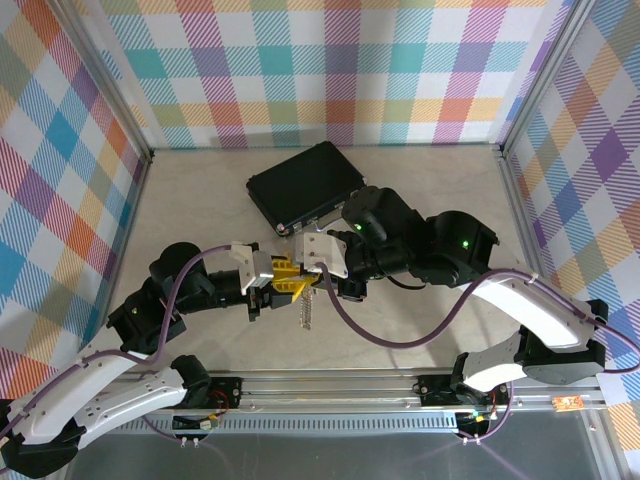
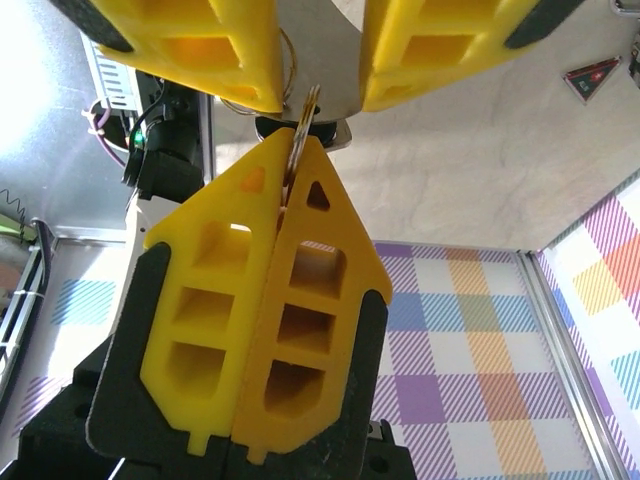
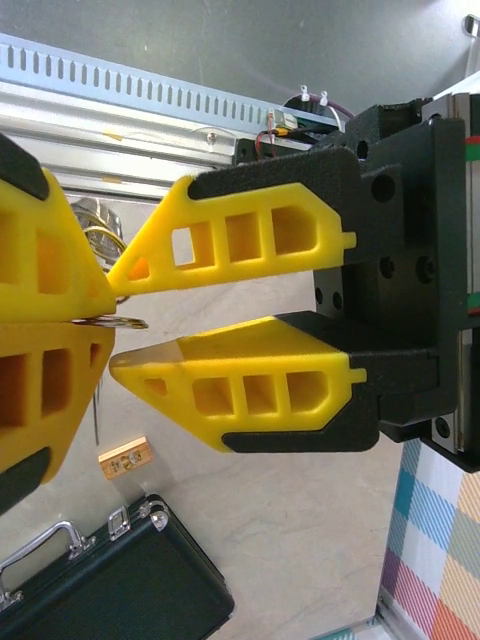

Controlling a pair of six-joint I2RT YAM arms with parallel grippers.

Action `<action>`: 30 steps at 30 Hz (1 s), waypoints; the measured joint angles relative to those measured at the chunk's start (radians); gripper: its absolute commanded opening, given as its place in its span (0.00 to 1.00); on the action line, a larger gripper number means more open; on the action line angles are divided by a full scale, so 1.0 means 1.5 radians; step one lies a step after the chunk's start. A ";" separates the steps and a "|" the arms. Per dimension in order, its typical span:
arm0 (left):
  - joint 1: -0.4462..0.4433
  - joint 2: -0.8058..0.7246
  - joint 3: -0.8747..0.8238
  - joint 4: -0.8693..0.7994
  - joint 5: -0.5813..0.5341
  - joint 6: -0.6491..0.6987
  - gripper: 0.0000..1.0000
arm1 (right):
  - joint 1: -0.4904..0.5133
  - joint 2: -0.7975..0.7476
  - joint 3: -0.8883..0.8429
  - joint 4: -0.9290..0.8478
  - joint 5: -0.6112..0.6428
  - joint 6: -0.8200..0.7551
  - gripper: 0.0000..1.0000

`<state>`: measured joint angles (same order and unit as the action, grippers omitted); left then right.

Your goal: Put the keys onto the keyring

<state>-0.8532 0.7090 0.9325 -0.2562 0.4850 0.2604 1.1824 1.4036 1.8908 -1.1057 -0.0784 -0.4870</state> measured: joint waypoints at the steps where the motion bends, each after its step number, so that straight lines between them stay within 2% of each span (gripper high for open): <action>1: 0.000 0.000 0.000 0.000 0.000 0.000 0.20 | 0.000 0.002 0.000 -0.002 -0.001 0.000 0.00; 3: 0.000 0.000 0.000 -0.001 0.001 0.000 0.17 | 0.000 0.006 0.000 -0.009 -0.001 0.000 0.00; 5: 0.000 0.002 0.000 -0.005 0.003 0.000 0.08 | 0.000 0.010 0.001 -0.011 0.000 0.000 0.00; 8: 0.000 0.002 0.000 -0.005 0.009 -0.002 0.07 | -0.002 0.010 0.002 -0.013 -0.001 0.000 0.00; 12: 0.000 0.002 0.000 -0.004 0.013 -0.003 0.00 | -0.002 0.010 0.003 -0.014 -0.006 0.001 0.00; 16: 0.000 0.000 -0.001 -0.005 0.013 -0.003 0.00 | -0.002 0.010 0.003 -0.014 -0.007 0.001 0.01; 19: 0.000 -0.003 -0.001 -0.005 0.013 -0.003 0.00 | -0.002 0.010 0.003 -0.013 -0.010 0.005 0.14; 21: 0.000 -0.008 -0.001 -0.003 0.015 -0.004 0.00 | -0.002 0.010 0.003 -0.006 -0.014 0.011 0.18; 28: 0.000 -0.016 -0.001 0.014 0.032 -0.007 0.00 | -0.001 -0.008 -0.013 0.014 -0.022 0.031 0.19; 30: 0.000 -0.016 0.000 0.017 0.036 -0.009 0.00 | 0.000 -0.015 -0.021 0.016 -0.025 0.038 0.24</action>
<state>-0.8532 0.6846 0.9321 -0.2302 0.5392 0.2466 1.1828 1.3811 1.8591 -1.0813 -0.1158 -0.4294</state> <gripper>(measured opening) 0.060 0.205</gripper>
